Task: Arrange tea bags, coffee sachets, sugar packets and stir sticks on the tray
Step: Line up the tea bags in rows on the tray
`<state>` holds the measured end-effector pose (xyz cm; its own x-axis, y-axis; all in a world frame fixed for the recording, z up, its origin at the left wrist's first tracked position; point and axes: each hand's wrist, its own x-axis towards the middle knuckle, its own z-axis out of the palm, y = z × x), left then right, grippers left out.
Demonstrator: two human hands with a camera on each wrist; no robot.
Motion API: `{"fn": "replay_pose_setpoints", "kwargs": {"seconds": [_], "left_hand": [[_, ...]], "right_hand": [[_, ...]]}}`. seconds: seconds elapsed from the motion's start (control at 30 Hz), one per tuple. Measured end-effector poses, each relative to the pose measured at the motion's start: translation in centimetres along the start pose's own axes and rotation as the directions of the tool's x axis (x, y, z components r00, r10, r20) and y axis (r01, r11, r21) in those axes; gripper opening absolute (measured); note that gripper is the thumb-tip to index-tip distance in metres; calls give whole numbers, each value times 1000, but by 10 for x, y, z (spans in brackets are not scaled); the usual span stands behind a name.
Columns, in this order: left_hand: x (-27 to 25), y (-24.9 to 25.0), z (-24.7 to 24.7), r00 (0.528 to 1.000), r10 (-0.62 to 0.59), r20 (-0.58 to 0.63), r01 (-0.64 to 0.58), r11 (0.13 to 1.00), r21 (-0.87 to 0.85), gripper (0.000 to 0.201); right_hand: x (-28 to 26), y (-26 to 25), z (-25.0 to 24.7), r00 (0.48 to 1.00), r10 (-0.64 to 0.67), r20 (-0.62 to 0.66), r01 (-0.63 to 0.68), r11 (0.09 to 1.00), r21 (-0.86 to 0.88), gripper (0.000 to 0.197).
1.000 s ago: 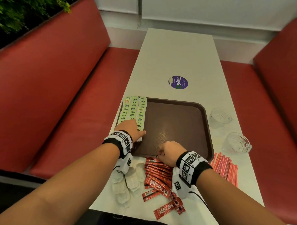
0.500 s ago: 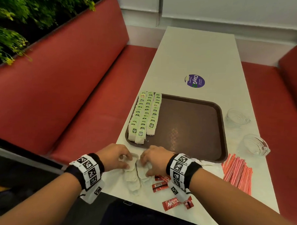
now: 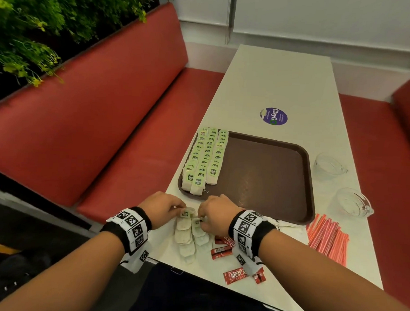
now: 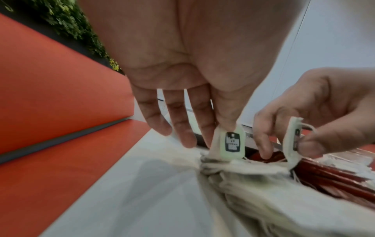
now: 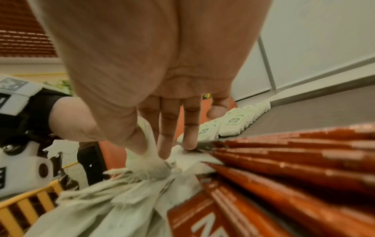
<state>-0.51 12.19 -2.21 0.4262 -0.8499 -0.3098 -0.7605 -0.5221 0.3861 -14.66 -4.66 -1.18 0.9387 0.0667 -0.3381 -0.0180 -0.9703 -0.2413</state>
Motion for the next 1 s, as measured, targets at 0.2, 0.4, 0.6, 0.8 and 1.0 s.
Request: {"fn": "replay_pose_setpoints", "kwargs": {"seconds": [0.2, 0.4, 0.6, 0.8, 1.0], "left_hand": [[-3, 25, -26, 974, 89, -206, -100, 994, -44, 18], [1, 58, -45, 928, 246, -280, -269, 962, -48, 19], [22, 72, -50, 892, 282, -354, -325, 943, -68, 18], [65, 68, -43, 974, 70, -217, -102, 984, -143, 15], [115, 55, -26, 995, -60, -85, 57, 998, -37, 20]], "right_hand": [[-16, 13, -14, 945, 122, -304, 8, 919, 394, 28], [-25, 21, -23, 918, 216, -334, 34, 795, 606, 16], [-22, 38, -18, 904, 203, -377, 21, 859, 511, 9], [-24, 55, -28, 885, 340, -318, -106, 813, 573, 16], [-25, 71, -38, 874, 406, -267, -124, 717, 687, 12]]}}
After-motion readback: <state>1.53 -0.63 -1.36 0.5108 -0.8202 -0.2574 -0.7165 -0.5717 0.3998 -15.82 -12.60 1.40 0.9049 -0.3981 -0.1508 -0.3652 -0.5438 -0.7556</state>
